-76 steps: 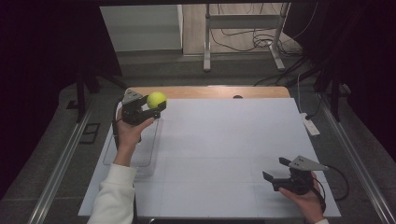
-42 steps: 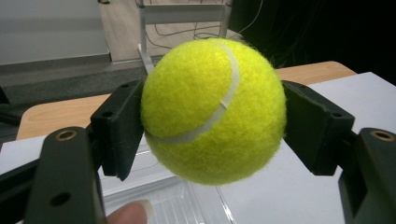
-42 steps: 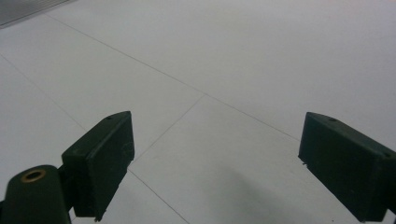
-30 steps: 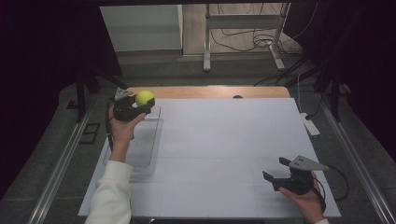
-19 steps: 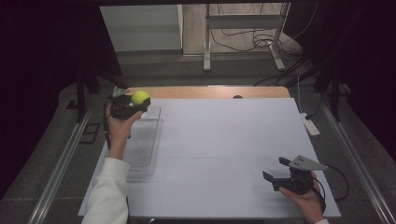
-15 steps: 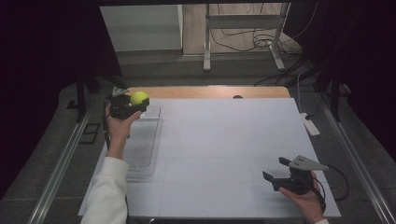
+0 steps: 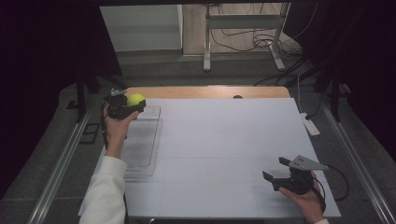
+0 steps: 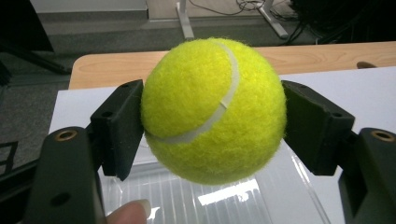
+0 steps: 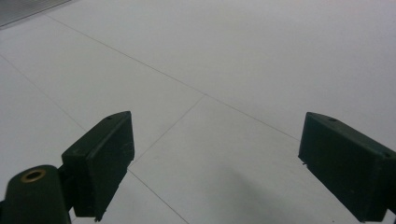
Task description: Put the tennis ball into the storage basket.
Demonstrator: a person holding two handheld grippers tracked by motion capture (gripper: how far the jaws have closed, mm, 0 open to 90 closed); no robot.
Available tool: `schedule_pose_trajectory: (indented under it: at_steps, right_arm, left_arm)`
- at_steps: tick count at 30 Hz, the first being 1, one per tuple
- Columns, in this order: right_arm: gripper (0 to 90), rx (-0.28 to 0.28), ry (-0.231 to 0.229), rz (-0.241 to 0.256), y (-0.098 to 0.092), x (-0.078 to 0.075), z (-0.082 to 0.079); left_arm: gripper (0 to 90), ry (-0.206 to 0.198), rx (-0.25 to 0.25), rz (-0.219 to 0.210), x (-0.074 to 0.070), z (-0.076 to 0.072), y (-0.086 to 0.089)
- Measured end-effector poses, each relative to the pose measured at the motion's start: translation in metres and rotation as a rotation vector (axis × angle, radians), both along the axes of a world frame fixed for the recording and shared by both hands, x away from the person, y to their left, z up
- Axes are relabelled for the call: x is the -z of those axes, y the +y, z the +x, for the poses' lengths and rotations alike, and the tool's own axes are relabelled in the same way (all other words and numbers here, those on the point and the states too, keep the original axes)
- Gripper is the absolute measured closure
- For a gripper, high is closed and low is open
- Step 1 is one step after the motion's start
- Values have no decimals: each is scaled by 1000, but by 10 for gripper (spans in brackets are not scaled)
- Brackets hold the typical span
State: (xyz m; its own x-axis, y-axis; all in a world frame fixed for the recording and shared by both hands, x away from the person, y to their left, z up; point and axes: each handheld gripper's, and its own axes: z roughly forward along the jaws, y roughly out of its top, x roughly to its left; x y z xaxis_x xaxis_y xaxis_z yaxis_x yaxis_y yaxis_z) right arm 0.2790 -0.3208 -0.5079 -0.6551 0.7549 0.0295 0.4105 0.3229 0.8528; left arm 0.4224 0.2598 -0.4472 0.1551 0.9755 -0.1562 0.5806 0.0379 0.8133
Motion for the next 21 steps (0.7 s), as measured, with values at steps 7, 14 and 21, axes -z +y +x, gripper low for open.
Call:
schedule_pose_trajectory:
  at_steps: [7, 14, 21]
  right_arm:
    - [108, -1, 0, 0, 0, 0, 0]
    - [108, -1, -1, -1, 0, 0, 0]
    - [108, -1, -1, -1, 0, 0, 0]
  left_arm:
    - [276, 27, -16, 2, 5, 2, 5]
    - [275, 55, -26, 8, 11, 4, 8]
    - [275, 85, -40, 16, 16, 7, 10]
